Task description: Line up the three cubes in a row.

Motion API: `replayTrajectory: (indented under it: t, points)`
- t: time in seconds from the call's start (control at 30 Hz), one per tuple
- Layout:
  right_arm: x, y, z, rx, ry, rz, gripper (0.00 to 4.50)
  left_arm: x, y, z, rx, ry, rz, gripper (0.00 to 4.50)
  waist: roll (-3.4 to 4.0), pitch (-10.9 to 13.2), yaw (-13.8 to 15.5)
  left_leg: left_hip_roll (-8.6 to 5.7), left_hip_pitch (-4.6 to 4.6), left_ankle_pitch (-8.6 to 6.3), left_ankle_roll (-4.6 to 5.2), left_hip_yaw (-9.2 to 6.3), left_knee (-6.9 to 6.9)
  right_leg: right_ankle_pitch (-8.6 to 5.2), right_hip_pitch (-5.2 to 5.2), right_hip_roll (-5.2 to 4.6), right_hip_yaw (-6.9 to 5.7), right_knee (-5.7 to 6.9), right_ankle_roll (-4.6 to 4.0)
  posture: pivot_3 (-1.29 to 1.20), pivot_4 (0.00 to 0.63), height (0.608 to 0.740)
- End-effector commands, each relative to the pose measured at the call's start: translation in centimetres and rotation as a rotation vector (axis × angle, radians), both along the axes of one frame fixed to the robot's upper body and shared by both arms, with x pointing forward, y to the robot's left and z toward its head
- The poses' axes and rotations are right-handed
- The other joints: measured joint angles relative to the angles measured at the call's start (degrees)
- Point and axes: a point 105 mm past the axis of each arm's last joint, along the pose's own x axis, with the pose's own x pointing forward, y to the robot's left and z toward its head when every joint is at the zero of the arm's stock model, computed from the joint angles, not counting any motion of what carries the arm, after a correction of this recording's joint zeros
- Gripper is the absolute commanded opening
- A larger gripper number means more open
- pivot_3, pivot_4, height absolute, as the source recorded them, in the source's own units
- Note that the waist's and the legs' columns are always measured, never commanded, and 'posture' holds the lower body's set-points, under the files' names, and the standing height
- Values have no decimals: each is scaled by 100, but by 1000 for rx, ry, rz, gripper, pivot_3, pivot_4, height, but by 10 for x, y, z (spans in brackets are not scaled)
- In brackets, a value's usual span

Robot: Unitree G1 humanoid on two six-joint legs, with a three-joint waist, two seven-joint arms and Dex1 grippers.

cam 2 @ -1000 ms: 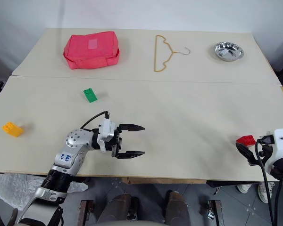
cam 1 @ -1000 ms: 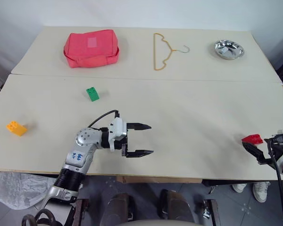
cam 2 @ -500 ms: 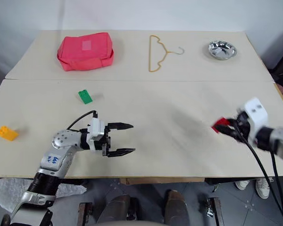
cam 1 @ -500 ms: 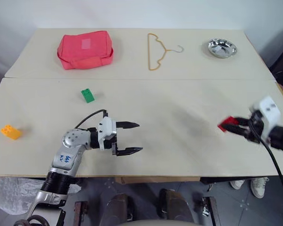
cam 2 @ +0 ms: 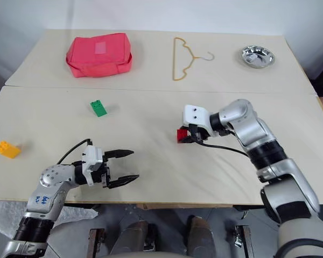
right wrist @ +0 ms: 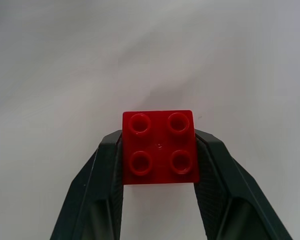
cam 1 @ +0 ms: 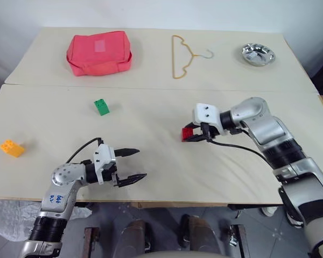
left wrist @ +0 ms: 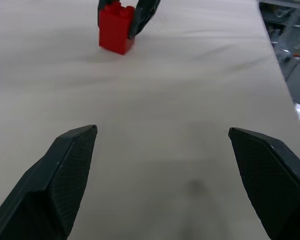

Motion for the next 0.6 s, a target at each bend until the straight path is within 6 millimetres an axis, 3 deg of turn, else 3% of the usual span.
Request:
replayTrajectory:
  t: [0.03,0.1,0.23,0.4,0.5,0.6]
  points:
    - [-2,3,-4,-19,34,48,1486,-7,8,9,23,-40,31,4500,1,0,-26,1,-1,0,0,-6,0,-1,2,0,-8,0,-1,0,150,740]
    - [-1,4,-6,-18,48,51,1486,-8,11,7,46,-40,38,4500,1,0,-44,1,2,0,-1,-14,1,-1,13,-2,-20,-1,-2,0,150,740]
    - [-1,6,-4,23,63,69,2895,-3,20,16,16,-56,93,4500,2,1,-60,0,2,1,-1,-22,6,-1,19,-2,-24,-1,-3,0,150,740]
    - [-4,1,14,151,5,114,4485,-1,36,21,-5,-80,205,4500,2,1,-63,0,1,0,-2,-23,6,-2,17,-2,-25,-1,-4,0,150,740]
    - [-14,-9,33,333,-65,168,4485,-1,58,24,-53,-108,359,4500,2,1,-57,0,1,0,-3,-26,4,-2,19,-2,-26,-3,-4,0,150,740]
    - [-29,-45,37,523,-114,126,4485,-13,99,23,-107,-146,635,4500,1,1,-38,0,1,-2,-4,-43,3,-2,24,-3,-30,-4,-4,0,150,740]
